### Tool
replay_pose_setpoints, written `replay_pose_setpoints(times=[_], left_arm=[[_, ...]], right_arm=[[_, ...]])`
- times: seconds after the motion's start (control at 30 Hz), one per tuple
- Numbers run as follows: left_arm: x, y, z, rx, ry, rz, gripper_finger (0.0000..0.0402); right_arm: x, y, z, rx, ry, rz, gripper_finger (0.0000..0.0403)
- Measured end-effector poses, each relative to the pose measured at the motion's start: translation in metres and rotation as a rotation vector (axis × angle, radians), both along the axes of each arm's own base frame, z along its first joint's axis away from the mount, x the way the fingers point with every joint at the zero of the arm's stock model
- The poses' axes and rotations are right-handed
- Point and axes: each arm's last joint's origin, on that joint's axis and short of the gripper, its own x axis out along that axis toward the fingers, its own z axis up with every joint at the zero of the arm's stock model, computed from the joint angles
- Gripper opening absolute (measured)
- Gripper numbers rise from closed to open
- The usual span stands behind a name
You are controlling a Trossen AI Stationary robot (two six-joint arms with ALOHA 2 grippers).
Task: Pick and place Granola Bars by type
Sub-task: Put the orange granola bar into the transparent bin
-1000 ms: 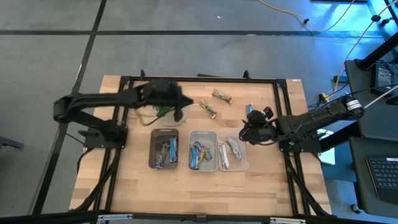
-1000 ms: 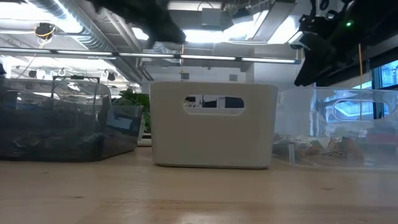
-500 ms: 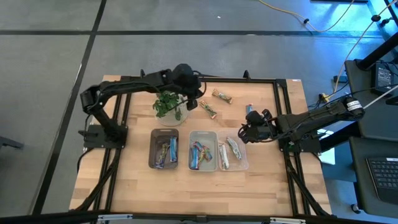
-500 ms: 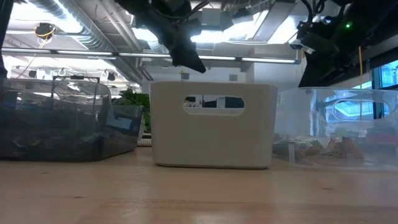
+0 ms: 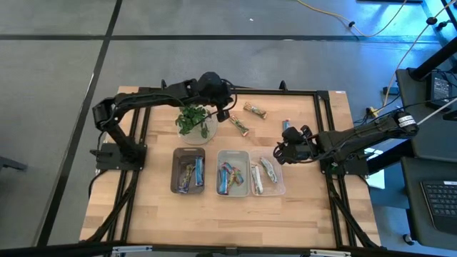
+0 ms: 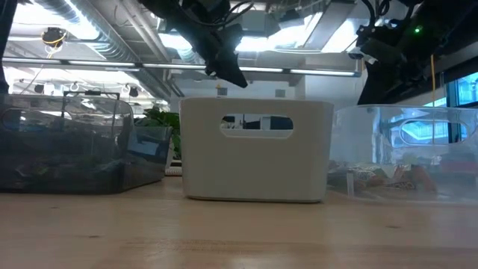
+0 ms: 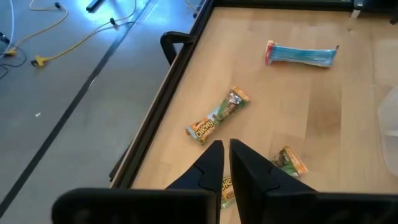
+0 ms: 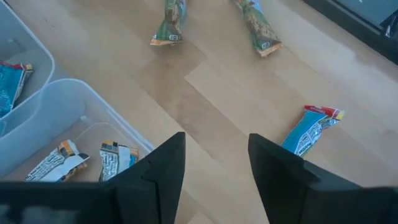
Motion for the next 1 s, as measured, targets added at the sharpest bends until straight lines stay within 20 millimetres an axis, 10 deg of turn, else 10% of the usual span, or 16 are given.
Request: replay_pose_setpoints(times=[0.7, 1.0], left_arm=[[0.01, -0.012, -0.007, 0.019, 0.026, -0.064, 0.0208], [0.011, -0.01, -0.015, 0.006, 0.062, -0.055, 0.0218]], right_arm=[[0.0, -0.001, 0.001, -0.038, 0.01, 0.01, 0.0179], [0.0, -0.001, 0.0, -0.04, 0.014, 0.012, 0.0179]])
